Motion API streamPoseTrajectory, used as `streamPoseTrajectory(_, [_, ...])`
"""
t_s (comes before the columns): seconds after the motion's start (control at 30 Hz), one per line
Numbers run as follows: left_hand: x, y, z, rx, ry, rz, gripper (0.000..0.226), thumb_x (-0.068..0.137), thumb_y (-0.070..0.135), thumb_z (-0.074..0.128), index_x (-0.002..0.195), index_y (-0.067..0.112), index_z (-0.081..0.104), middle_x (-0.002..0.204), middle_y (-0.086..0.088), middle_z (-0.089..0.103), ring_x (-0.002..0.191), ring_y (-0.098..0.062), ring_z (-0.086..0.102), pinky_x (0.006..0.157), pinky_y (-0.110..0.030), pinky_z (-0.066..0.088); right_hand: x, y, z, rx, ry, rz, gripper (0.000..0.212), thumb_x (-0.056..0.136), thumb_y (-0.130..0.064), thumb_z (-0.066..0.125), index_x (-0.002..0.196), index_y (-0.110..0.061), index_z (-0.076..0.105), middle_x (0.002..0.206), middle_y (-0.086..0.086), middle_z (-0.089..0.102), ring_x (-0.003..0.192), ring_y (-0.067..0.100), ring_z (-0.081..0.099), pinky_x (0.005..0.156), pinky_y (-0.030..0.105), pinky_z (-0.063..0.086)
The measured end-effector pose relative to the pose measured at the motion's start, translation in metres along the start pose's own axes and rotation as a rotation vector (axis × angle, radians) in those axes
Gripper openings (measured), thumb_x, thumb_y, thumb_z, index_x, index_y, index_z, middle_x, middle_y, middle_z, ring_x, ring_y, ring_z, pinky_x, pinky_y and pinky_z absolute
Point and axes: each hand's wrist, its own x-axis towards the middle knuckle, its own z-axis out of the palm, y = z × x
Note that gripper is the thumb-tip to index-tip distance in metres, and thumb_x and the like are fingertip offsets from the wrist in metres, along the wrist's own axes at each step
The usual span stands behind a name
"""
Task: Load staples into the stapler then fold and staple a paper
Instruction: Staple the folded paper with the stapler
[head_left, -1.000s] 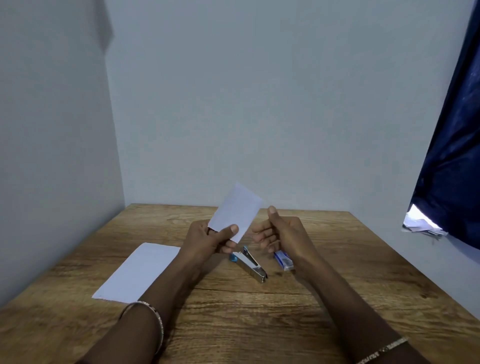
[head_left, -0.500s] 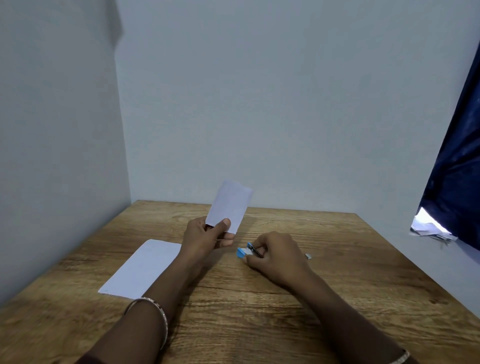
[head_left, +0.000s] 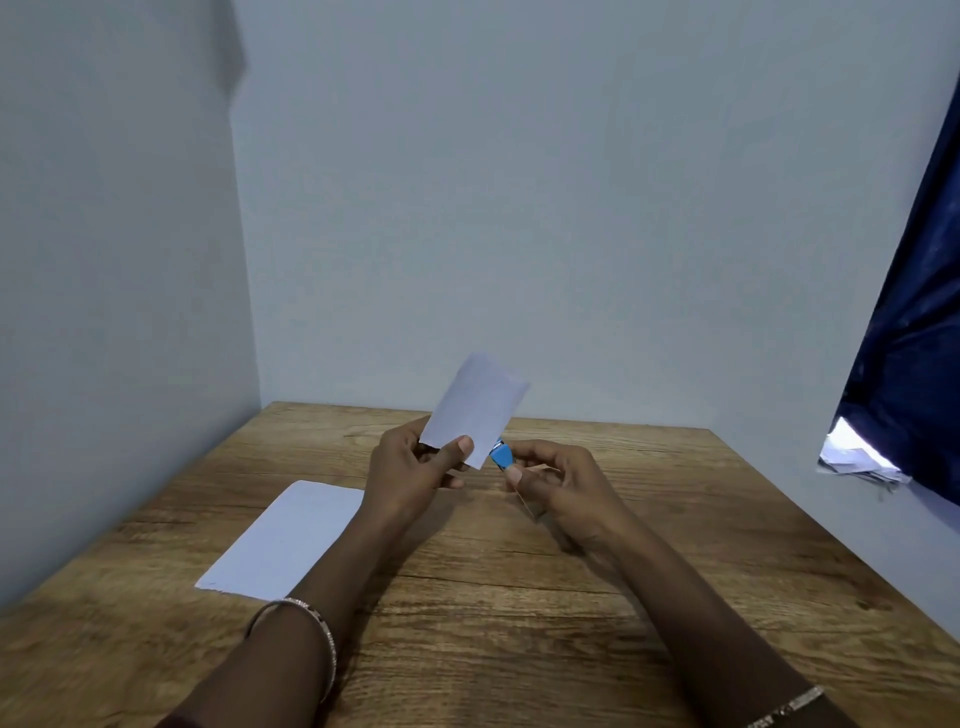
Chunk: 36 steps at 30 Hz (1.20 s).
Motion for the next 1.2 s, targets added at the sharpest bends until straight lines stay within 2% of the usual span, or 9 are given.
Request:
streamPoseTrajectory(0.17, [-0.004,0.005,0.003,0.053,-0.006,0.005,0.028,0.084,0.025,0.083,0.103,0.006,0.077,0.075,0.003,0.079,0.064,-0.019,0.078,0.064,-0.037,0.066,0.000,0.000,-0.001,0.012,-0.032,-0.009,0.029,0.094,-0.021,0.073,0.123,-0.015,0.073,0.090,0.006,0.076,0.087,0.016,0.068,0.077,0.036,0.051])
streamPoseTrajectory(0.33, [-0.005,0.008,0.003,0.083,-0.028,0.010,0.031,0.084,0.024,0.083,0.107,0.003,0.076,0.083,-0.001,0.078,0.063,-0.021,0.078,0.067,-0.041,0.066,0.002,0.003,-0.003,0.016,-0.013,0.008,0.029,0.093,-0.019,0.073,0.121,-0.012,0.074,0.105,0.013,0.079,0.100,0.027,0.074,0.090,0.046,0.056])
streamPoseTrajectory(0.5, [-0.006,0.010,0.004,0.102,-0.045,0.021,0.027,0.085,0.024,0.082,0.104,0.006,0.075,0.078,0.001,0.077,0.059,-0.017,0.077,0.058,-0.024,0.061,0.003,0.006,-0.002,0.061,-0.004,0.017,0.025,0.092,-0.013,0.074,0.117,-0.008,0.076,0.106,0.016,0.079,0.099,0.026,0.072,0.095,0.046,0.057])
streamPoseTrajectory(0.63, [-0.008,0.012,0.004,0.076,-0.050,0.004,0.026,0.085,0.024,0.081,0.100,0.003,0.076,0.073,-0.006,0.079,0.060,-0.019,0.078,0.061,-0.023,0.060,0.007,0.010,-0.001,0.075,0.018,0.001,0.027,0.093,-0.008,0.073,0.119,-0.003,0.073,0.111,0.016,0.077,0.105,0.025,0.072,0.101,0.043,0.057])
streamPoseTrajectory(0.8, [-0.010,0.014,0.005,0.012,-0.062,-0.012,0.020,0.086,0.021,0.081,0.097,0.005,0.077,0.071,-0.008,0.080,0.062,-0.022,0.078,0.069,-0.033,0.064,0.011,0.011,0.004,0.034,0.075,-0.035,0.018,0.094,-0.004,0.069,0.111,-0.005,0.077,0.103,0.013,0.077,0.096,0.018,0.071,0.096,0.040,0.060])
streamPoseTrajectory(0.93, [-0.010,0.013,0.003,-0.024,-0.080,-0.031,0.015,0.087,0.021,0.080,0.097,0.012,0.075,0.071,-0.007,0.080,0.063,-0.022,0.078,0.066,-0.028,0.063,0.010,0.013,0.004,0.103,0.060,0.001,0.020,0.093,-0.009,0.073,0.112,-0.006,0.077,0.103,0.016,0.077,0.093,0.017,0.072,0.093,0.038,0.059])
streamPoseTrajectory(1.0, [-0.009,0.011,0.003,-0.045,-0.081,-0.052,0.013,0.088,0.020,0.079,0.096,0.012,0.074,0.071,-0.005,0.080,0.063,-0.022,0.078,0.062,-0.026,0.062,0.009,0.014,0.003,0.125,0.004,0.017,0.022,0.094,-0.017,0.073,0.115,-0.010,0.077,0.101,0.021,0.077,0.089,0.017,0.072,0.080,0.031,0.057])
streamPoseTrajectory(1.07, [-0.008,0.010,0.003,-0.074,-0.074,-0.074,0.008,0.088,0.018,0.078,0.093,0.014,0.073,0.073,-0.001,0.080,0.061,-0.022,0.078,0.056,-0.022,0.059,0.008,0.014,0.003,0.142,-0.032,0.030,0.024,0.095,-0.021,0.072,0.117,-0.013,0.076,0.094,0.017,0.077,0.085,0.016,0.071,0.072,0.025,0.054])
streamPoseTrajectory(1.2, [-0.004,0.006,0.003,-0.127,-0.062,-0.091,0.007,0.092,0.014,0.073,0.097,0.016,0.069,0.090,-0.010,0.078,0.066,-0.025,0.079,0.055,-0.023,0.059,0.011,0.013,0.003,0.216,-0.027,0.021,0.023,0.096,-0.019,0.069,0.115,-0.009,0.076,0.092,0.011,0.074,0.086,0.021,0.068,0.076,0.029,0.055])
